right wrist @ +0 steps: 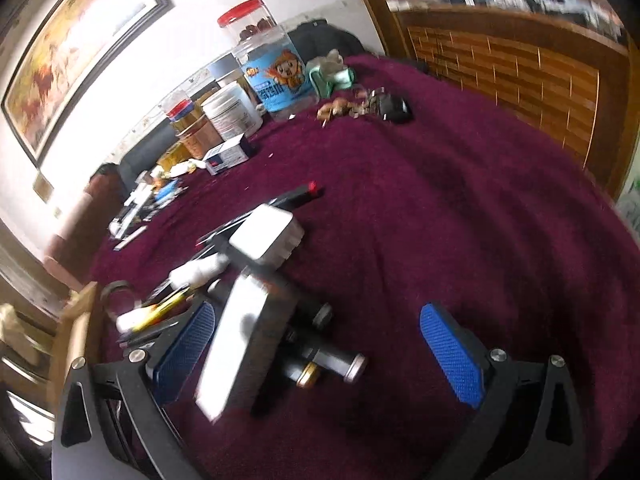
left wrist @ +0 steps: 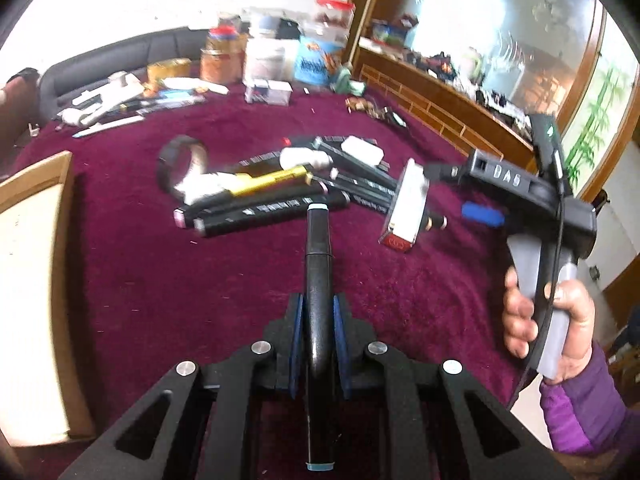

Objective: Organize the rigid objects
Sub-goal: 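Carry the black marker and white box with both tools over the cardboard tray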

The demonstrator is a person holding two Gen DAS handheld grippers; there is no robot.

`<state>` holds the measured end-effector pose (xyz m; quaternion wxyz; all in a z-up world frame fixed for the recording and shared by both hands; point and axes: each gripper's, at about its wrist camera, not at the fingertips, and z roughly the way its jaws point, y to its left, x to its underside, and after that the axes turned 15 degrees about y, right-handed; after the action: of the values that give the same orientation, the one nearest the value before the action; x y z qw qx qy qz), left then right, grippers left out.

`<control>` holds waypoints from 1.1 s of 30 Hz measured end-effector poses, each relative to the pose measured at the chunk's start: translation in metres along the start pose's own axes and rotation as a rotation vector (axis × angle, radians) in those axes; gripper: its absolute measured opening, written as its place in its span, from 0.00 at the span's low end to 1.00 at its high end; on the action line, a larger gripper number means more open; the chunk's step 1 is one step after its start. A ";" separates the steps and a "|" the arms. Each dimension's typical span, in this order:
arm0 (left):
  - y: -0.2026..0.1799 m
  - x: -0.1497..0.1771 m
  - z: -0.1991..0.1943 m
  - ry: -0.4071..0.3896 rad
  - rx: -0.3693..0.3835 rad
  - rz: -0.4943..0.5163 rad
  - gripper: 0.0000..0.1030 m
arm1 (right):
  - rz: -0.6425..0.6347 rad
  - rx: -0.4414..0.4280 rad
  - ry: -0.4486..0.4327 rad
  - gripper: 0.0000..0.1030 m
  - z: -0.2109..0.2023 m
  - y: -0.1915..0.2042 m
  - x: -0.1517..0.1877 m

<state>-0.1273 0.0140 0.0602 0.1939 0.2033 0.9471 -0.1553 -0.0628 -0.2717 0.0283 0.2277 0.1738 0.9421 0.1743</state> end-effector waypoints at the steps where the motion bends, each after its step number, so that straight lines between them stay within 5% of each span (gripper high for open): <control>1: 0.002 0.001 -0.006 -0.015 0.005 -0.004 0.14 | -0.007 0.013 0.020 1.00 0.001 0.005 0.002; 9: 0.012 0.017 -0.029 -0.072 0.001 -0.014 0.14 | -0.119 0.149 0.022 0.96 0.010 0.062 0.011; 11: 0.017 0.019 -0.035 -0.084 -0.001 -0.030 0.14 | -0.151 0.218 0.029 0.79 0.021 0.073 0.012; 12: 0.022 0.020 -0.039 -0.090 -0.002 -0.040 0.14 | -0.161 0.260 0.031 0.52 0.025 0.075 0.013; 13: 0.027 0.022 -0.044 -0.097 0.000 -0.055 0.14 | -0.169 0.284 0.043 0.43 0.029 0.076 0.014; 16: 0.043 0.027 -0.058 -0.120 0.005 -0.094 0.14 | -0.168 0.272 0.037 0.42 0.025 0.074 0.017; 18: 0.055 0.030 -0.073 -0.141 -0.001 -0.121 0.14 | -0.165 0.217 0.043 0.32 0.016 0.073 0.020; 23: 0.090 0.025 -0.113 -0.181 -0.016 -0.161 0.14 | -0.260 0.043 0.021 0.31 -0.021 0.106 0.028; 29: 0.156 -0.005 -0.132 -0.167 -0.097 -0.258 0.14 | -0.433 -0.153 0.042 0.31 -0.048 0.189 0.025; 33: 0.212 -0.034 -0.110 -0.117 -0.063 -0.373 0.14 | -0.510 -0.275 0.162 0.31 -0.026 0.256 0.019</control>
<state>-0.0380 0.2282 0.1256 0.2229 0.0089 0.9598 -0.1706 -0.0281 -0.0460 0.1476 0.2096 -0.1155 0.9380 0.2507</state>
